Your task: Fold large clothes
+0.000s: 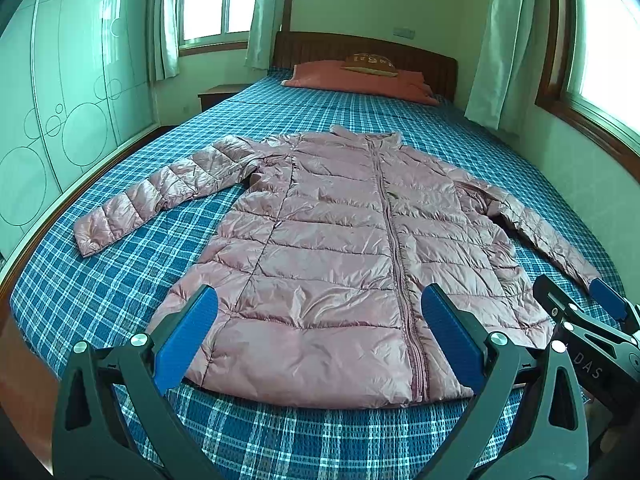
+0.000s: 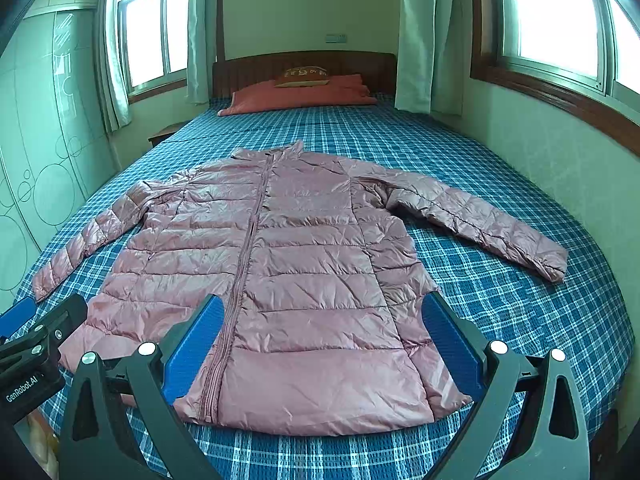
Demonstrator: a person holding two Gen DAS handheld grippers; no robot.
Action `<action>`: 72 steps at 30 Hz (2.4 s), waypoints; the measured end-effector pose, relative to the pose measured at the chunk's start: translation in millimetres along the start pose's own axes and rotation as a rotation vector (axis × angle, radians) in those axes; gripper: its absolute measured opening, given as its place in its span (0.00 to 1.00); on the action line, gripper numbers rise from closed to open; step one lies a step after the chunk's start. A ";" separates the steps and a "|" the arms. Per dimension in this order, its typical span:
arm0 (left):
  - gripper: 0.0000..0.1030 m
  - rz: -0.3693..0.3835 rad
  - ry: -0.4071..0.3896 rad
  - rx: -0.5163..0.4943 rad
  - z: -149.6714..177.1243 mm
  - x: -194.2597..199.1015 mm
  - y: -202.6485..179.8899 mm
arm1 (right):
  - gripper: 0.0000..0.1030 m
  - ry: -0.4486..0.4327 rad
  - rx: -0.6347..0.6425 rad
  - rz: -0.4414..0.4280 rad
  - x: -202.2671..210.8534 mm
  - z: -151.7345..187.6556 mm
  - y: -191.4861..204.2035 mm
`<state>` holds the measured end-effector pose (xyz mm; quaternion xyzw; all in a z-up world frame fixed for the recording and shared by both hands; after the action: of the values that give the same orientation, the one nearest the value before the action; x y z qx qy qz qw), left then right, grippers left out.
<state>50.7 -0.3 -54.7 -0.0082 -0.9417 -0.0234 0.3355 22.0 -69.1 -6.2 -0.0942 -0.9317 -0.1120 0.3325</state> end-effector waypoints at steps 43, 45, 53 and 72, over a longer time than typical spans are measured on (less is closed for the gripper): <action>0.98 -0.002 0.025 0.005 13.3 -2.3 4.5 | 0.95 0.009 0.004 0.002 -2.5 1.8 0.3; 0.98 -0.003 0.026 0.005 14.1 -2.0 4.8 | 0.95 0.009 0.004 0.001 -2.7 4.3 1.2; 0.98 -0.004 0.027 0.005 17.6 -2.8 5.8 | 0.95 0.010 0.005 0.001 -3.6 5.3 2.0; 0.98 0.011 0.149 0.136 36.8 -37.0 38.4 | 0.95 0.053 -0.093 -0.007 -32.2 11.6 -20.9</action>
<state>57.3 39.8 -105.1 0.0111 -0.9135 0.0418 0.4046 34.4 -89.2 -38.7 -0.1031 -0.9167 -0.1587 0.3520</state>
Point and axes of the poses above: each gripper's, at about its wrist camera, not at the fingertips, and x roughly against the way its jaws point, y to its left, z to its underside, the point moved 7 cm from there along -x, roughly the way its jaws point, and after that the axes turned 8 degrees about -x, right-handed, at the moved point
